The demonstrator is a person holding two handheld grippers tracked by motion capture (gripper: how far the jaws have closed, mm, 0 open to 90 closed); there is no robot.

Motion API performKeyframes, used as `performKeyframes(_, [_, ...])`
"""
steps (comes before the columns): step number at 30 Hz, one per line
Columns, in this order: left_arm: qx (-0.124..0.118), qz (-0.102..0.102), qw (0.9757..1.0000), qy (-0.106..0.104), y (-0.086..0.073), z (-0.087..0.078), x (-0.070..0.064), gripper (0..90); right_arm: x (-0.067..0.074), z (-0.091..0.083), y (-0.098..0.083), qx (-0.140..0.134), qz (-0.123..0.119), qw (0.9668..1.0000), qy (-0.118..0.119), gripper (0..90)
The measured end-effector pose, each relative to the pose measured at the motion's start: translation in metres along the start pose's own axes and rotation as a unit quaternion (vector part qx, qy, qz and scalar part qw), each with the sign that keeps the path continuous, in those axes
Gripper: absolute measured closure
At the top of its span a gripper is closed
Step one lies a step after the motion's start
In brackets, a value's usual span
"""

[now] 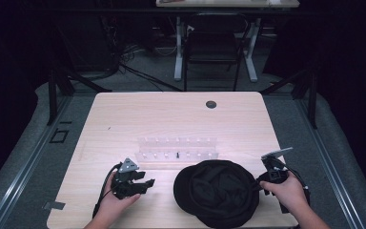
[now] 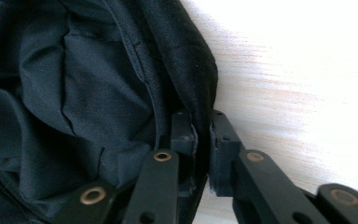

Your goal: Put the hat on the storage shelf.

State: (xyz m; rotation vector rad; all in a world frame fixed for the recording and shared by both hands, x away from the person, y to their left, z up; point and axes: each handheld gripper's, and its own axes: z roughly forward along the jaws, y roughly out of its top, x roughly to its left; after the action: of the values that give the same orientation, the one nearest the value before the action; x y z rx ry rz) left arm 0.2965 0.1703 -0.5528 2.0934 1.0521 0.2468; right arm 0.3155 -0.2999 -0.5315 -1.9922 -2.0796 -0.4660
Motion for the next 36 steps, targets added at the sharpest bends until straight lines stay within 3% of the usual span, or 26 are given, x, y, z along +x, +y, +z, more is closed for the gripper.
performKeyframes(2, [0.002,-0.001,1.0000,-0.001,0.000,0.000,0.000,47.2,0.002,0.001,0.000,-0.006,0.008,0.9999,0.005,86.5])
performKeyframes(5, [0.003,0.002,1.0000,-0.002,0.000,0.000,0.000,47.2,0.000,-0.001,0.002,0.011,-0.003,0.9999,0.005,87.0])
performKeyframes(14, [0.002,-0.004,1.0000,-0.001,0.000,0.001,0.000,47.3,0.001,-0.006,0.001,0.004,0.007,0.9997,0.023,87.5])
performKeyframes(20, [0.004,-0.003,1.0000,-0.001,0.000,0.001,0.001,47.3,0.002,-0.018,0.002,0.008,0.008,0.9992,0.039,87.6])
performKeyframes(21, [-0.002,-0.007,0.9999,0.009,-0.001,0.001,-0.001,47.3,0.004,-0.022,0.003,0.005,0.011,0.9991,0.040,87.6])
performKeyframes(23, [-0.002,-0.006,0.9999,0.009,-0.001,0.001,0.000,47.3,0.005,-0.025,0.003,0.008,0.008,0.9989,0.045,87.6])
performKeyframes(26, [0.003,-0.008,1.0000,-0.004,-0.001,0.000,0.001,47.3,0.008,-0.034,0.004,0.010,0.004,0.9989,0.045,87.6])
performKeyframes(32, [0.002,-0.009,0.9999,-0.003,-0.001,0.000,0.001,47.3,0.018,-0.049,0.004,-0.003,0.013,0.9983,0.056,87.7])
performKeyframes(34, [0.002,-0.010,0.9999,-0.003,-0.001,0.000,0.002,47.3,0.021,-0.056,0.006,0.009,0.004,0.9984,0.055,87.6])
performKeyframes(36, [0.001,-0.011,0.9999,-0.003,-0.001,0.000,0.002,47.3,0.027,-0.061,0.007,0.003,0.015,0.9981,0.060,87.6])
